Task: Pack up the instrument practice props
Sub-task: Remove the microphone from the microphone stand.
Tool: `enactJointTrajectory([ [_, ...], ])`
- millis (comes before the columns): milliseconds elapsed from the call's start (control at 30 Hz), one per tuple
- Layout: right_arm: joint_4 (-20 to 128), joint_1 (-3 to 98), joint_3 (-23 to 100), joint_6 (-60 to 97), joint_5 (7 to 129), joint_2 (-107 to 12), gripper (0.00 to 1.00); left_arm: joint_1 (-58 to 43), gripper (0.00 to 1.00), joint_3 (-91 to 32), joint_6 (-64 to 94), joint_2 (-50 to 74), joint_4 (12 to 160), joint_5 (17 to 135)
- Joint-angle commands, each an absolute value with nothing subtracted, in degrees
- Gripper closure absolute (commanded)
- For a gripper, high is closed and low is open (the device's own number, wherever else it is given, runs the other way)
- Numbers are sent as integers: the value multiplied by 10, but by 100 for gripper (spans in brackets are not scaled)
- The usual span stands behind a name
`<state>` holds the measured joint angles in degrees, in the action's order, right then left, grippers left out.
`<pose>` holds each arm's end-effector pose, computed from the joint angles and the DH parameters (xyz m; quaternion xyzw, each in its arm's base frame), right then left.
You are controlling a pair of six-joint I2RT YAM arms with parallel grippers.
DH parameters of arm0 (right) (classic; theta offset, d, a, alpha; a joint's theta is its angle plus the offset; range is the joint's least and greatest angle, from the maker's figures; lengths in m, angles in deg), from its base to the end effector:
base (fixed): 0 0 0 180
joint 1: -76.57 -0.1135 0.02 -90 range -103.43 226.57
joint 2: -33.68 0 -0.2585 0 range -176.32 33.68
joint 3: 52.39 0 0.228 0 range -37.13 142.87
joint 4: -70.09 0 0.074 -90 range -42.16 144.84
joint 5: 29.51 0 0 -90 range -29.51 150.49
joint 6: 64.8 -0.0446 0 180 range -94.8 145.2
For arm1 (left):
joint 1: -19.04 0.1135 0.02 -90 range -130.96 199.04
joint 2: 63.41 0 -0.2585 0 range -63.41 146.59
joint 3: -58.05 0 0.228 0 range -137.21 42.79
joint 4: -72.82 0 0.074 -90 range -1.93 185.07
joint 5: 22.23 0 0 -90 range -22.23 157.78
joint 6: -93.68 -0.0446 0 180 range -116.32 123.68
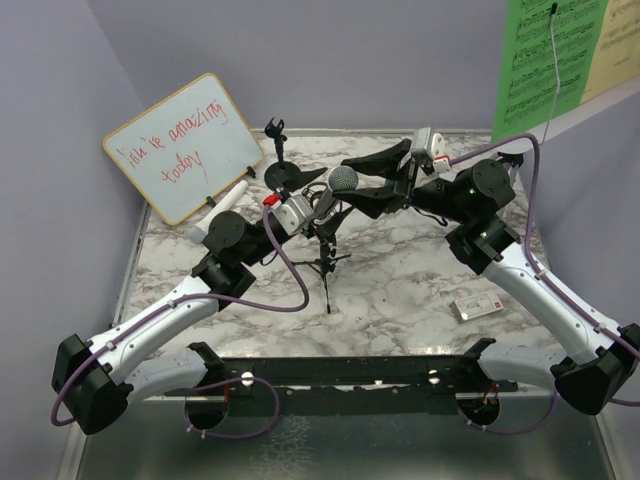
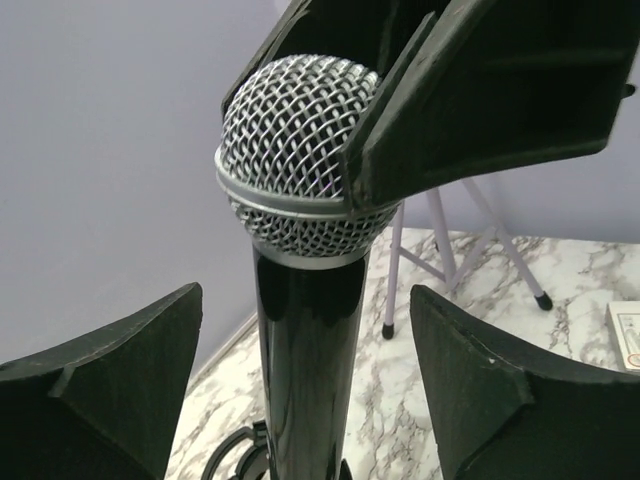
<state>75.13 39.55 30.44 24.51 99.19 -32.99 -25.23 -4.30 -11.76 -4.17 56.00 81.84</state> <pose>0.1733 0.1656 0.4537 -0.4259 0.4213 0.4287 0.6762 0.1540 -0.1653 0.3880 0.3706 0.4442 -0.2704 0.7696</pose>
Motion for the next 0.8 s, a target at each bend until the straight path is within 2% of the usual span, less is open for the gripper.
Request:
enactJointTrajectory([
  [0,748,396,328,230,1015,-323,88,-254,19,-64,-111,-55,553,876],
  [133,749,396,330,228,1015,-321,89,-254,25,-71,-110,-60,555,877],
  [300,764,397,329,214,1028,-327,89,-254,44,-83,-108,-50,576,874],
  [533,777,396,325,211,1035,-332,88,-254,83,-91,-113,-67,606,853],
  [600,792,396,320,204,1032,-332,81,-254,92,-94,-119,-77,623,840],
  [667,817,396,316,194,1032,-333,66,-254,100,-99,-119,-89,639,825],
  [767,849,396,310,184,1030,-334,45,-254,100,-101,-99,-108,649,773],
])
